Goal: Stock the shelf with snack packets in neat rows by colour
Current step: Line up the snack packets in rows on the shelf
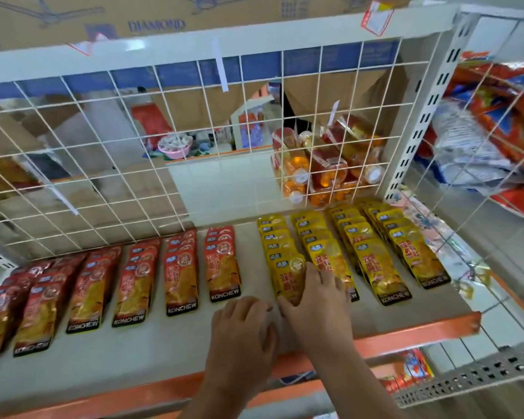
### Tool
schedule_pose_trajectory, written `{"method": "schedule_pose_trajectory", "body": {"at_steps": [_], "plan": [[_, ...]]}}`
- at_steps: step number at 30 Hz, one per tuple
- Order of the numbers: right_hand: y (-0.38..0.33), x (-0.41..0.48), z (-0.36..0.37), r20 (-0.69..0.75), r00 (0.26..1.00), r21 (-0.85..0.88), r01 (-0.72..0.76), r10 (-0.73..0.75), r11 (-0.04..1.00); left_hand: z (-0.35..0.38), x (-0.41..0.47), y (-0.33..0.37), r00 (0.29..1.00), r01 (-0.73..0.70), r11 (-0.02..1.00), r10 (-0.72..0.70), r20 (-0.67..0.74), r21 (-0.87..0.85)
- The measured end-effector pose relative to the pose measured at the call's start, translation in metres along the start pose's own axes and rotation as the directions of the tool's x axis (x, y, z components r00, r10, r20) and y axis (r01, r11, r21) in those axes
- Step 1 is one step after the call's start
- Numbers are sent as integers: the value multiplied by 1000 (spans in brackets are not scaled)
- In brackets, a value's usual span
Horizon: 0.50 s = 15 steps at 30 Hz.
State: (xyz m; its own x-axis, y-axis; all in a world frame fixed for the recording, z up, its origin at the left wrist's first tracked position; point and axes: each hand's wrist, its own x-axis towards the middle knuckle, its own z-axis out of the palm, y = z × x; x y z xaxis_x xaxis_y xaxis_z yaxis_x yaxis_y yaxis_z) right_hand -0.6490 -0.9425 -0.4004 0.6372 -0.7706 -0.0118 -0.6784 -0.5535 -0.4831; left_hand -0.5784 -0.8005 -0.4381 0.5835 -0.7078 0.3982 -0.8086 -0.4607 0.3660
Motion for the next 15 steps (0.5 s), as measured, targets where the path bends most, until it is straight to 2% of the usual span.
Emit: {"method": "schedule_pose_trajectory", "body": {"at_steps": [15], "plan": [[-5,2,1,15,1000,-73,26,-25,997,2,-2,2,999,14,999,-16,44,31]]}}
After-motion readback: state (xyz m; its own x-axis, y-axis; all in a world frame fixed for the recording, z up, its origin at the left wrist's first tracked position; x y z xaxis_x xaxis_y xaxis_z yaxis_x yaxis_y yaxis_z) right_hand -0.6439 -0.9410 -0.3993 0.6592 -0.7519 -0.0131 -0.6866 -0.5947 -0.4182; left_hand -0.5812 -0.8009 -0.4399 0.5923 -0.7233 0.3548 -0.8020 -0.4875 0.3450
